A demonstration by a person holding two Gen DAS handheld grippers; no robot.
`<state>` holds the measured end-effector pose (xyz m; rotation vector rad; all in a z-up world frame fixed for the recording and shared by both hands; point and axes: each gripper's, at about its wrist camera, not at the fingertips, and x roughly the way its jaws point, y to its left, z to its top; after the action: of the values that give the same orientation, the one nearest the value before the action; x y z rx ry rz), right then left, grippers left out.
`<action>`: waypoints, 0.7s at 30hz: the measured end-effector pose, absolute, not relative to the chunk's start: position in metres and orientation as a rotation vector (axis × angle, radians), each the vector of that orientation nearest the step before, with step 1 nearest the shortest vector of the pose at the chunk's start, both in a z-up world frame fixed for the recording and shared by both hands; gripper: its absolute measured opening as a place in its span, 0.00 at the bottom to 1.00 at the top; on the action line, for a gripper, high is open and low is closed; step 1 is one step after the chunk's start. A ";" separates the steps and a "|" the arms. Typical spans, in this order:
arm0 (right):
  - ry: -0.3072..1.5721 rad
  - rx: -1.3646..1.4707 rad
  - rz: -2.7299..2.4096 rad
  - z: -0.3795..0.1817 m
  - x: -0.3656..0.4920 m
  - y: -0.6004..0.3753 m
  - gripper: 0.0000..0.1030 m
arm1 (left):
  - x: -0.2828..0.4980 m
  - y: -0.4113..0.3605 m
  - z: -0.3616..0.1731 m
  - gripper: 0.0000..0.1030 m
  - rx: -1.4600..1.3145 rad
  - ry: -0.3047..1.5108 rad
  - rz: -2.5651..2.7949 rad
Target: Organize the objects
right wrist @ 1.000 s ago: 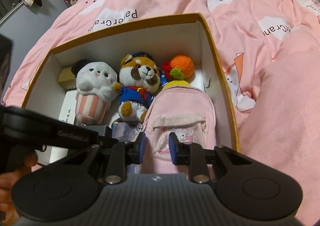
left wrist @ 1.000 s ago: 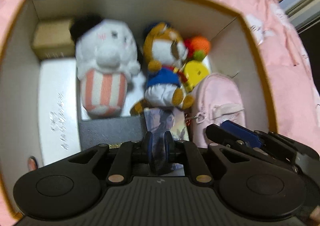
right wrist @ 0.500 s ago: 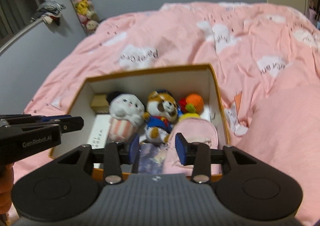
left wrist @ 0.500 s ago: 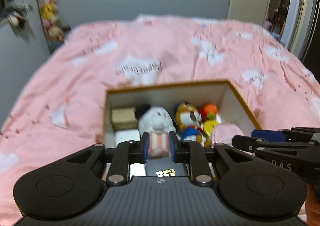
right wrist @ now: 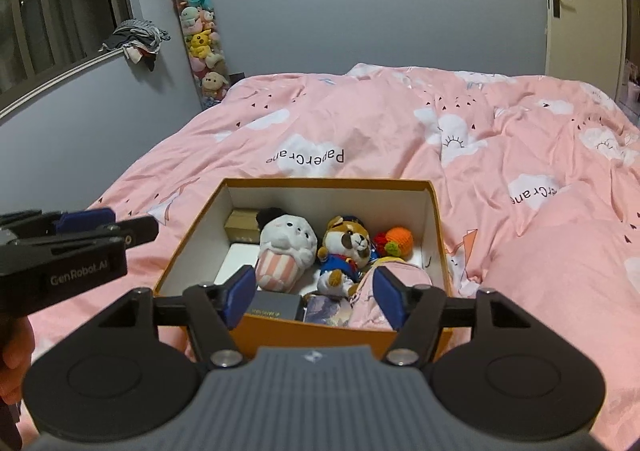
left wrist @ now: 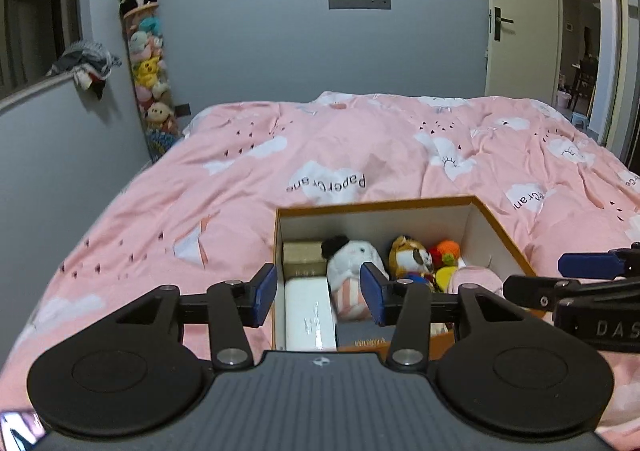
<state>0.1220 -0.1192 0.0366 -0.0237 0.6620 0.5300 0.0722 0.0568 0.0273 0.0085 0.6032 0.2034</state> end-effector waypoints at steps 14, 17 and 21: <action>0.768 -0.052 0.493 -0.004 0.130 -0.108 0.67 | 0.076 0.049 -0.021 0.54 0.015 0.713 0.185; 0.783 -0.049 0.486 -0.008 0.131 -0.108 0.67 | 0.077 0.052 -0.024 0.54 -0.002 0.730 0.180; 0.785 -0.057 0.485 -0.008 0.130 -0.107 0.69 | 0.076 0.053 -0.025 0.54 -0.005 0.744 0.184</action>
<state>0.1299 -0.1065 -0.0083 -0.0568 0.7845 0.4849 0.0760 0.0528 -0.0247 -0.0054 0.7441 0.1835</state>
